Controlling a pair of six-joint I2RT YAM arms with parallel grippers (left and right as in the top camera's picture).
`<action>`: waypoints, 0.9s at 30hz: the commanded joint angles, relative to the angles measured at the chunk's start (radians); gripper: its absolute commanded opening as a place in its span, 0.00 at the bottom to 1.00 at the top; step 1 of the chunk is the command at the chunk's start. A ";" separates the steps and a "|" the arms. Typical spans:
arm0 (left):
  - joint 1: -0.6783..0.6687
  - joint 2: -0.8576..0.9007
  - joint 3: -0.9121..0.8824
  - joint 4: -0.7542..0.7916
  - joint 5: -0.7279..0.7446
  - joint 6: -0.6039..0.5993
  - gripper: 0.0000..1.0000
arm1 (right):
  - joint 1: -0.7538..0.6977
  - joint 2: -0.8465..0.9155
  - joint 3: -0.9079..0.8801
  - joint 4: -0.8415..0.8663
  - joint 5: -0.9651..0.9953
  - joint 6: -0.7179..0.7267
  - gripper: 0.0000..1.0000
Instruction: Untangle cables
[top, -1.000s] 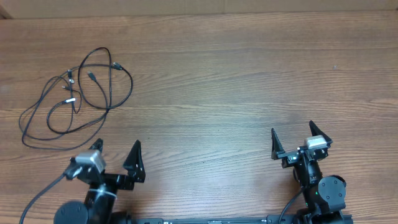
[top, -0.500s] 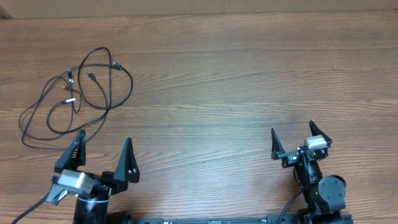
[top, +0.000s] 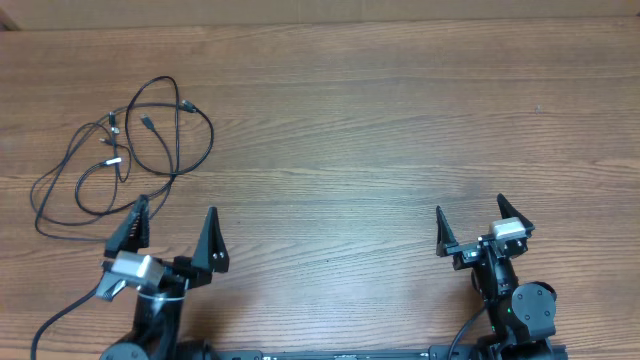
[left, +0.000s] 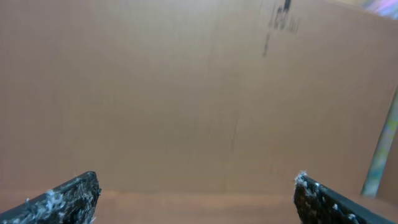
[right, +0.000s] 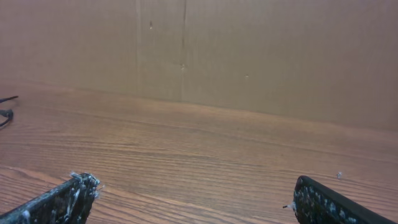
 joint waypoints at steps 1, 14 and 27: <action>0.001 -0.010 -0.047 0.008 0.001 0.019 1.00 | 0.003 -0.008 -0.010 0.002 -0.001 0.005 1.00; 0.001 -0.010 -0.264 0.035 0.001 0.019 1.00 | 0.003 -0.008 -0.010 0.002 -0.001 0.005 1.00; 0.001 -0.009 -0.272 -0.102 0.000 0.019 1.00 | 0.002 -0.008 -0.010 0.002 -0.001 0.005 1.00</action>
